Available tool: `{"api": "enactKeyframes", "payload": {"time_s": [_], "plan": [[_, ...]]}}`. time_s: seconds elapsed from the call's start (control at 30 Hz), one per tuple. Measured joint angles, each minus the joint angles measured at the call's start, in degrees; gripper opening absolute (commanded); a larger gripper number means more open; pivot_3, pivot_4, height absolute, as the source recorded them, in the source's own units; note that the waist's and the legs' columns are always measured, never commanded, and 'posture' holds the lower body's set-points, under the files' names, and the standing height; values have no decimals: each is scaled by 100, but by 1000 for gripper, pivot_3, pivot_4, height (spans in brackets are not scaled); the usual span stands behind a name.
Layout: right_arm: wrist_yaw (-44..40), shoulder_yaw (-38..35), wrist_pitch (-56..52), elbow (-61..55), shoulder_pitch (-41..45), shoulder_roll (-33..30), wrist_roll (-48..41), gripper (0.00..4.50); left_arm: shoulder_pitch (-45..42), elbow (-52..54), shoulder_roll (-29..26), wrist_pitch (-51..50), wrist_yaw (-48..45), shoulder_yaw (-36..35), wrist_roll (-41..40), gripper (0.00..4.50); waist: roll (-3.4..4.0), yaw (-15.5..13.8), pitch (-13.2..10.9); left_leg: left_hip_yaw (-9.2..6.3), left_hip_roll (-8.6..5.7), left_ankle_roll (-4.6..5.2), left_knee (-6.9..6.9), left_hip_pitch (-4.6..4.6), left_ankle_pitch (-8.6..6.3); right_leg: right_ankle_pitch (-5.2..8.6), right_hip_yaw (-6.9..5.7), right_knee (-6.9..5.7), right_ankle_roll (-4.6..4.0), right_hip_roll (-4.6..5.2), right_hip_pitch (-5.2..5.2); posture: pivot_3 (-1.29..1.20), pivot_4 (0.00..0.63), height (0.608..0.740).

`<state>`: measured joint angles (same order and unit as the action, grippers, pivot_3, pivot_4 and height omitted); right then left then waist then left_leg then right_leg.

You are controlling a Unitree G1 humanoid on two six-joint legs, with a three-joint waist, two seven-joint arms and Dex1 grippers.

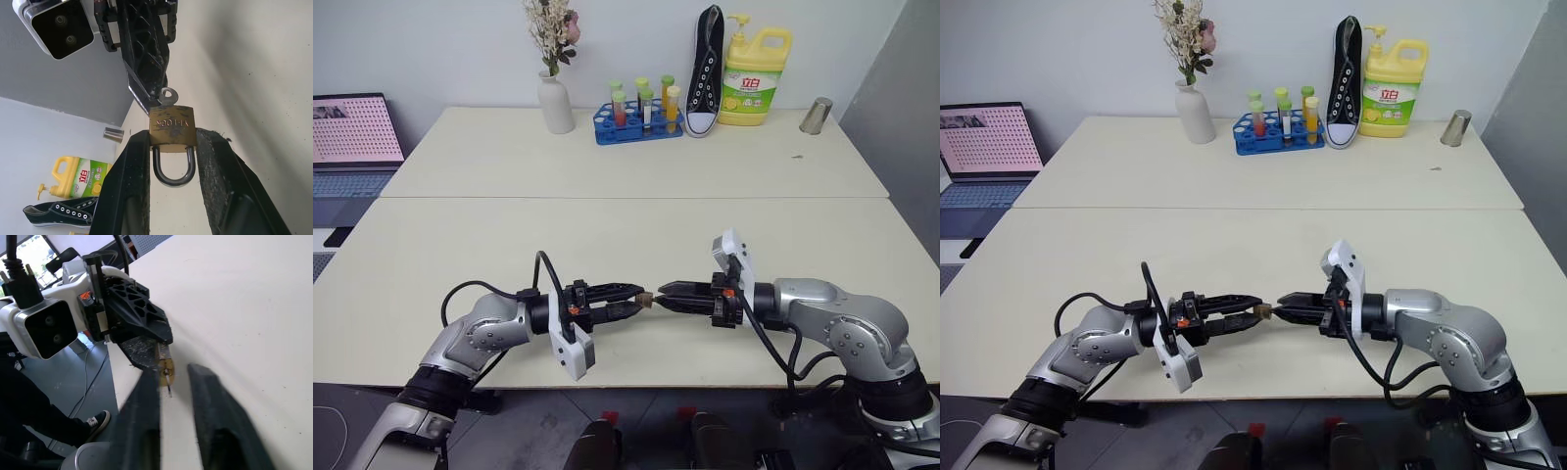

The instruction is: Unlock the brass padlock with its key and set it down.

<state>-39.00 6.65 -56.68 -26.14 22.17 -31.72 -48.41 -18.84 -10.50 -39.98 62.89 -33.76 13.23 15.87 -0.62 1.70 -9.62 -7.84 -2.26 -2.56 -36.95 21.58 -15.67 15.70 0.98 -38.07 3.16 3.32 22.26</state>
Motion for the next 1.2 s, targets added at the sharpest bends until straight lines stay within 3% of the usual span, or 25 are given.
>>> {"api": "enactKeyframes", "payload": {"time_s": [0.63,0.83,1.2], "plan": [[-68,6,-179,0,-1,-71,-10,1370,0,4,1,-31,59,0,2,971,0,0,0,0,0,0,0,0,0,0,0,0,0,0,0,0,150,740],[-87,11,-229,-2,-1,-19,-29,0,0,75,6,-99,60,0,7,971,0,0,0,0,0,0,0,0,0,0,0,-1,0,0,0,0,150,740],[-70,-11,-324,-8,0,3,-68,0,14,97,8,-108,67,0,27,971,0,0,0,0,0,0,0,0,0,0,0,0,0,0,0,0,150,740]]}}
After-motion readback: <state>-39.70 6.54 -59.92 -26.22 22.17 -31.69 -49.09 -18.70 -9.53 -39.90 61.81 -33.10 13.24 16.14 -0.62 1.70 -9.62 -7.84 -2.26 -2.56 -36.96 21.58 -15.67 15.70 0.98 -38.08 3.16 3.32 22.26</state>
